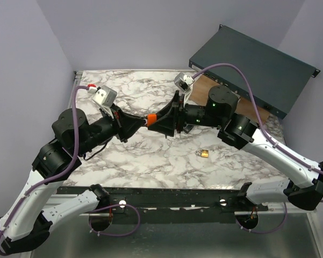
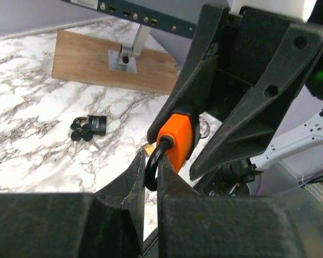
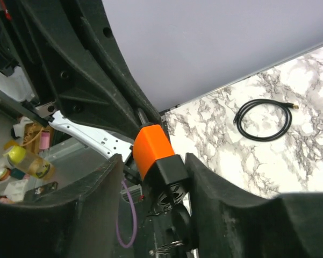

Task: Lock with the key
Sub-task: Lock the lock.

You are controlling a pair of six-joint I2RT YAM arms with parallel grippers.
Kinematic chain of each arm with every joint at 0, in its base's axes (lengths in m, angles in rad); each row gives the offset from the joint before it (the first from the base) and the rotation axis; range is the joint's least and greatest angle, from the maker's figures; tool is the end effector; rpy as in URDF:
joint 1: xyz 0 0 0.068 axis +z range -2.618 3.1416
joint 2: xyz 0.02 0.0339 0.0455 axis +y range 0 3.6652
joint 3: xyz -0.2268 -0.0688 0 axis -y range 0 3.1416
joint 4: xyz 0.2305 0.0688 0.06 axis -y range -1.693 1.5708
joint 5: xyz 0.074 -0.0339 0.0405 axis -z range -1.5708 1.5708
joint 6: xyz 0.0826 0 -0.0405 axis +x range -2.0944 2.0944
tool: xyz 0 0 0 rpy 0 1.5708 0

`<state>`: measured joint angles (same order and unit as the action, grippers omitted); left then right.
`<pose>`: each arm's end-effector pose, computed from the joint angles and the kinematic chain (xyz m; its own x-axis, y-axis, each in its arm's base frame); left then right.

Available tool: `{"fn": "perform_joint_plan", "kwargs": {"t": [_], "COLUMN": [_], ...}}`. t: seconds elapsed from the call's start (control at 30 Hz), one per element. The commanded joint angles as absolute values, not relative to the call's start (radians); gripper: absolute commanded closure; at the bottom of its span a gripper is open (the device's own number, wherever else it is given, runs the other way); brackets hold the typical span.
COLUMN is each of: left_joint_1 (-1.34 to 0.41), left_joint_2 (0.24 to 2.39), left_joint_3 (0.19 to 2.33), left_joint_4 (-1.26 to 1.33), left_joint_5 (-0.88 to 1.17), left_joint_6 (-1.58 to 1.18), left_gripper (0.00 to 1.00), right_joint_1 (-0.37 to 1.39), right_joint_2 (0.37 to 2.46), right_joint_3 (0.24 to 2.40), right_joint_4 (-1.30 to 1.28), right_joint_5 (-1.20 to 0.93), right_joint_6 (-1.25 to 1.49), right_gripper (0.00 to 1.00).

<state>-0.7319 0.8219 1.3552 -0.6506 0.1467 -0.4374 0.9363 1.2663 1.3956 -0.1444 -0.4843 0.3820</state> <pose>0.1319 -0.1348 0.4302 -0.4046 -0.1998 -0.8924 0.6598 0.6119 -0.4362 0.1587 0.2805 0.4169 -0.3769 0.0445 -0.9252 -0.9141 0.1434 0.3793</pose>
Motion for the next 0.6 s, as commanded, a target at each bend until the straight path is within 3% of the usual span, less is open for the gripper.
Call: {"fn": "perform_joint_plan", "kwargs": {"t": [0.0,0.1,0.3,0.47,0.57], "left_joint_1": [-0.732,-0.732,-0.732,-0.732,-0.732], "left_joint_2": [0.795,0.777,0.746,0.724,0.726], "left_joint_3": [1.338,1.347,1.364,1.378,1.404], "left_joint_4": [-0.507,-0.489,-0.521,-0.534,-0.565], "left_joint_5": [0.06,0.094,0.1,0.15,0.192], "left_joint_6": [-0.457,-0.456,-0.431,-0.419,-0.4], "left_gripper": [1.0,1.0,1.0,1.0,1.0], "right_joint_1": [0.971,0.971,0.97,0.968,0.965], "right_joint_2": [1.245,1.213,1.117,1.085,1.083], "right_joint_3": [1.412,1.396,1.357,1.353,1.352], "right_joint_4": [-0.071,-0.057,-0.102,-0.157,-0.164], "right_joint_5": [-0.491,-0.492,-0.402,-0.378,-0.418], "right_joint_6": [0.344,0.328,0.251,0.193,0.181], "right_gripper": [0.38,0.23,0.03,0.02,0.11]}}
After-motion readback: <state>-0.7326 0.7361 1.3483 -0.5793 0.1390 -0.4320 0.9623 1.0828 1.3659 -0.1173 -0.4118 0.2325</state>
